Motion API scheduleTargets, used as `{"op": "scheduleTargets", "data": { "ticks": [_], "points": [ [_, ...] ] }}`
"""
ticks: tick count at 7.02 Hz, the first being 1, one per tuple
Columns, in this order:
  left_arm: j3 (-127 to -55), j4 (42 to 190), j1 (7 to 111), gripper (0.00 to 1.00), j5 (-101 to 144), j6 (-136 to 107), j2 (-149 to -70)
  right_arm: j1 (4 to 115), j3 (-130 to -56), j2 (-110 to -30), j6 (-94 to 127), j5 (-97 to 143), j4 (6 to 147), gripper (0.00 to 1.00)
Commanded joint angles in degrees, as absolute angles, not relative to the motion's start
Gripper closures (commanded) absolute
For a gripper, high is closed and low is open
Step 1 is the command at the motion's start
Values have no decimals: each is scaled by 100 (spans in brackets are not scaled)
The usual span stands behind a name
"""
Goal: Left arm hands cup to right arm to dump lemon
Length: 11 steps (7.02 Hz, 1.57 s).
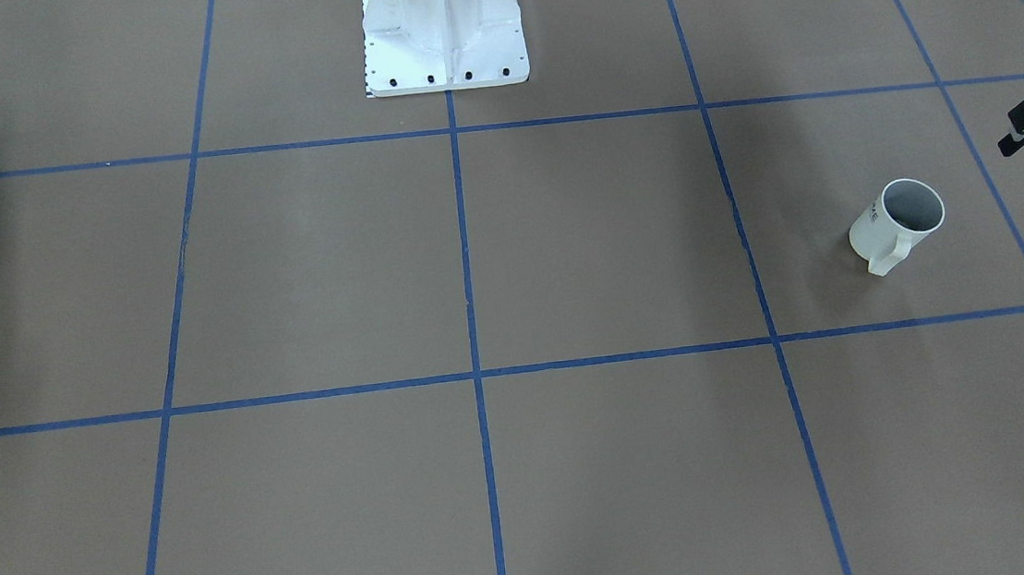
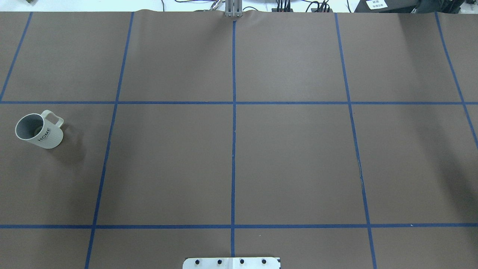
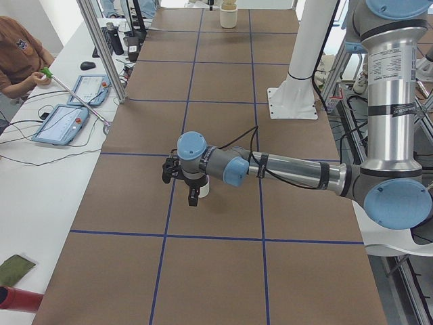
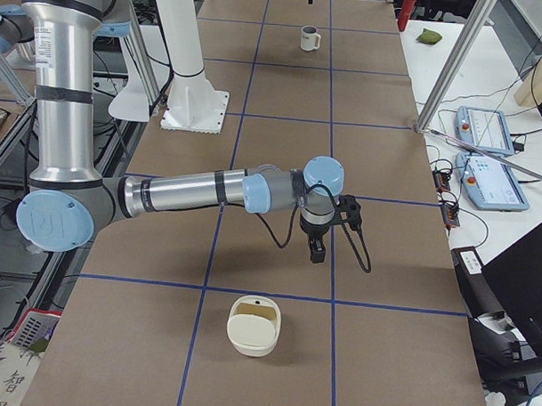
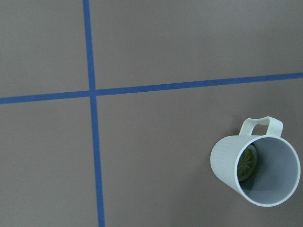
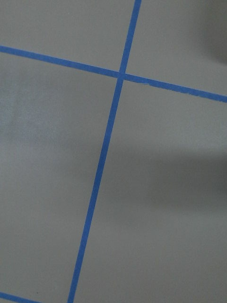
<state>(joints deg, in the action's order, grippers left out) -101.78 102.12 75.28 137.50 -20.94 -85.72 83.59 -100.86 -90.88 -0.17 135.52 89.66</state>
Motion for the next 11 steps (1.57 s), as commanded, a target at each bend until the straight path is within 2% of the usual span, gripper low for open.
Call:
{"op": "scheduleTargets", "data": {
  "ticks": [1,9,10,11],
  "points": [
    [-10134,10222,6858,0,13458,-3054,-8849,8358,-10090,-9088,-18,13553,8965,0],
    [-9343,10335,6338,4,13421,-3111,-9185,8297,-10081,-9088,-9,13614,8965,0],
    [-9264,10414,6293,27,13430,-3111,-9185,8297,-10081,-9088,-9,13614,8965,0],
    [-9246,10424,6293,82,13421,-3111,-9202,8288,-10081,-9088,-9,13614,8965,0]
  ]
}}
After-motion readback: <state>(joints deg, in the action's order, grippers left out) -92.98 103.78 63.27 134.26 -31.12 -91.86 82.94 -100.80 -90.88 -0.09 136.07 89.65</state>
